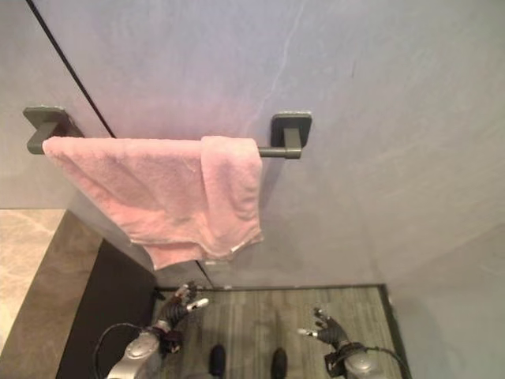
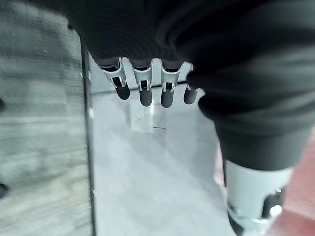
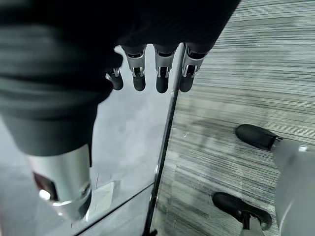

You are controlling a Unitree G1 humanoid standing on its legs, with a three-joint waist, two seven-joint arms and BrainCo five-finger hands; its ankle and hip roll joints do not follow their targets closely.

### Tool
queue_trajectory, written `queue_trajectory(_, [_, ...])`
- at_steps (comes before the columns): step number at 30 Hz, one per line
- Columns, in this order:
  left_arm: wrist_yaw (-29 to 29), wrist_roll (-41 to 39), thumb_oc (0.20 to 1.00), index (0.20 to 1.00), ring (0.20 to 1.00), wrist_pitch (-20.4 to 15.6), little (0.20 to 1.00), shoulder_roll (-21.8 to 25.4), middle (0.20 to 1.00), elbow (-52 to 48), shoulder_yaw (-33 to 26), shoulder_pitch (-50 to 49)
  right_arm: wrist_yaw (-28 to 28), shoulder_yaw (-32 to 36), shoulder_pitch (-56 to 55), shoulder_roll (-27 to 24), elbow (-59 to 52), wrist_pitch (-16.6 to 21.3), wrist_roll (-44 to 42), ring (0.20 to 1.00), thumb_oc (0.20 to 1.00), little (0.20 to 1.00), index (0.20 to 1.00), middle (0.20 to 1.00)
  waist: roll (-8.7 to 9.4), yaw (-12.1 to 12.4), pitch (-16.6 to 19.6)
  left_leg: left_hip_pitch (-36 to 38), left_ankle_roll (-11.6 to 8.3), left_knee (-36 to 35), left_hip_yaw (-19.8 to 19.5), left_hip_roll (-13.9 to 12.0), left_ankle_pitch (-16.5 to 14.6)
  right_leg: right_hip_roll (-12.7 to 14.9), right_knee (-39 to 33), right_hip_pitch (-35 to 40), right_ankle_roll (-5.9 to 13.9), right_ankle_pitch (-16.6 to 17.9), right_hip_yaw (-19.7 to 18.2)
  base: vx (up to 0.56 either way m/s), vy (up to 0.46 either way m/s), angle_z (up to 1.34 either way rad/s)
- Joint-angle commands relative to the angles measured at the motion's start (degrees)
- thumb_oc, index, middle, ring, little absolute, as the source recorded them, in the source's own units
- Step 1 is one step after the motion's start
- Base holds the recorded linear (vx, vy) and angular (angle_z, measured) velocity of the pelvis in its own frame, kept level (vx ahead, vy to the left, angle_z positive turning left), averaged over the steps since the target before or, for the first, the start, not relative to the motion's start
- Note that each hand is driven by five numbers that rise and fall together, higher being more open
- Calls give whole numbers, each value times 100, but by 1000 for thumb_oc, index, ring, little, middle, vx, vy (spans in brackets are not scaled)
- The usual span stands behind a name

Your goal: Put brush and paste in cup on sink, flatten towel.

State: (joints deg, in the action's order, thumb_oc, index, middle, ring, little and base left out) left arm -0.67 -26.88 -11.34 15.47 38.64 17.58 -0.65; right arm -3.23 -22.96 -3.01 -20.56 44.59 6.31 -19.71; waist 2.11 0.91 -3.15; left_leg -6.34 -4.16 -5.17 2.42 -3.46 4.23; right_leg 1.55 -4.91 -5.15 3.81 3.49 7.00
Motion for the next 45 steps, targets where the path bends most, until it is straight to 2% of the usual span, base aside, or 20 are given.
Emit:
queue_trajectory(1, [168,-474,1000,1000,1000,-465,1000,69,1000,-270,13,360,177,41,207,27,-95,239,-260,1000,1000,1000,1000,1000,169,73,-43,-25,-201,17,109,44,19,239,113,-163,458,271,-2,0,0,0])
queue_trajectory(5, [189,-850,1000,1000,1000,-549,1000,97,1000,-768,-36,383,239,72,224,95,37,216,-362,1000,1000,1000,1000,1000,249,89,-80,-100,-207,17,65,30,34,217,120,-222,458,284,23,-2,-4,1])
queue_trajectory(8, [-75,-1424,1000,1000,1000,-512,1000,134,1000,-1412,-106,249,222,224,168,198,412,159,-524,1000,1000,1000,1000,1000,348,133,-119,-180,-211,17,6,0,43,193,107,-271,459,301,73,-10,-26,1])
queue_trajectory(12, [-377,-2338,1000,1000,1000,-380,1000,-27,1000,-1728,-286,90,176,492,161,380,948,103,-938,1000,1000,1000,1000,1000,458,203,-152,-234,-221,17,-60,-29,52,169,96,-301,454,308,124,-7,-43,11])
queue_trajectory(17, [-682,-2343,1000,1000,1000,-272,1000,207,1000,-2570,-241,-138,170,705,184,478,1564,45,-883,1000,1000,1000,1000,1000,585,308,-214,-327,-239,17,-139,-73,75,113,94,-348,436,315,180,-1,-41,6])
queue_trajectory(21, [-823,-2270,1000,1000,1000,-231,1000,372,1000,-2985,-117,-266,162,795,261,551,1929,35,-903,1000,1000,1000,1000,1000,595,367,-230,-347,-246,17,-160,-81,88,104,85,-348,429,317,205,-9,-13,3])
queue_trajectory(30, [-1037,-1949,1000,1000,1000,-156,1000,713,1000,-3429,157,-306,117,742,251,500,1863,66,-774,1000,1000,1000,1000,1000,585,392,-223,-353,-262,17,-200,-86,83,86,80,-345,427,312,260,-7,-2,6])
queue_trajectory(45, [-792,-1985,1000,1000,1000,-367,1000,534,1000,-3285,127,150,121,826,194,568,1859,84,-990,1000,1000,1000,1000,1000,667,289,-170,-328,-253,17,-162,-98,52,87,75,-365,437,332,229,0,0,0])
